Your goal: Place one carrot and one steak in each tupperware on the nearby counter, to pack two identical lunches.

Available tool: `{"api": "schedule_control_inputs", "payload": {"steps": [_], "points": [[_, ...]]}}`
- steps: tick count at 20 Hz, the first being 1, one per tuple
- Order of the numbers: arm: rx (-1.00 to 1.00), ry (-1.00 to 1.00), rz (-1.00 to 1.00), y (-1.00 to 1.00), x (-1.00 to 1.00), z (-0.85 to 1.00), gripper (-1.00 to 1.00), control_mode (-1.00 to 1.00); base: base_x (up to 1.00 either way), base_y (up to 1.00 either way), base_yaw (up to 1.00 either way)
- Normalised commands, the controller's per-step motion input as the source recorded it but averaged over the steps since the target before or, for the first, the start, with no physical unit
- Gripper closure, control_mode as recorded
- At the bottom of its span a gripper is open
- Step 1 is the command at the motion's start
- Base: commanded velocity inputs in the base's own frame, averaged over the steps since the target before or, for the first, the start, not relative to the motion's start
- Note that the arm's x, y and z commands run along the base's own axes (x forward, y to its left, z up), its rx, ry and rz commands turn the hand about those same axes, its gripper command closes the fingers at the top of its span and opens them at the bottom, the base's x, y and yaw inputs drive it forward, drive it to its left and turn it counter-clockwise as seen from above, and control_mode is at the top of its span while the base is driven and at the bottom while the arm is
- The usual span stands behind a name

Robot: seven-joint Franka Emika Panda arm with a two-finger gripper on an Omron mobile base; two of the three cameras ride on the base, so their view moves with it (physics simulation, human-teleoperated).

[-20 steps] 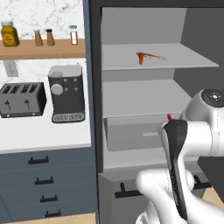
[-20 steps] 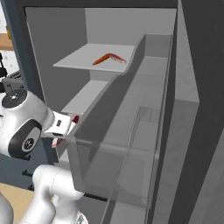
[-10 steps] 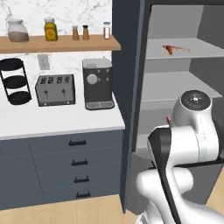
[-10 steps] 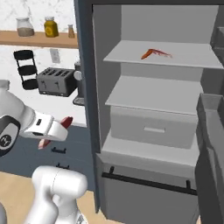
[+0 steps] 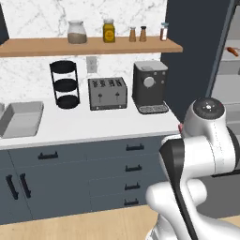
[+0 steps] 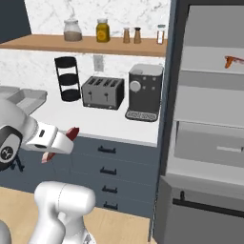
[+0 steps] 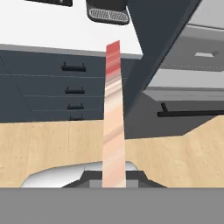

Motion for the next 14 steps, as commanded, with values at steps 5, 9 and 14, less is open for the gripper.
{"api": "schedule_control_inputs", "payload": {"steps": [5, 9, 14], "points": [[0.0, 0.0, 0.0, 0.0, 0.0, 0.0, 1.0, 1.0, 0.2, 1.0, 0.0], [0.0, 0.0, 0.0, 0.0, 0.0, 0.0, 1.0, 1.0, 0.41, 1.0, 0.0], [0.0, 0.0, 0.0, 0.0, 0.0, 0.0, 1.0, 1.0, 0.38, 1.0, 0.0]]}}
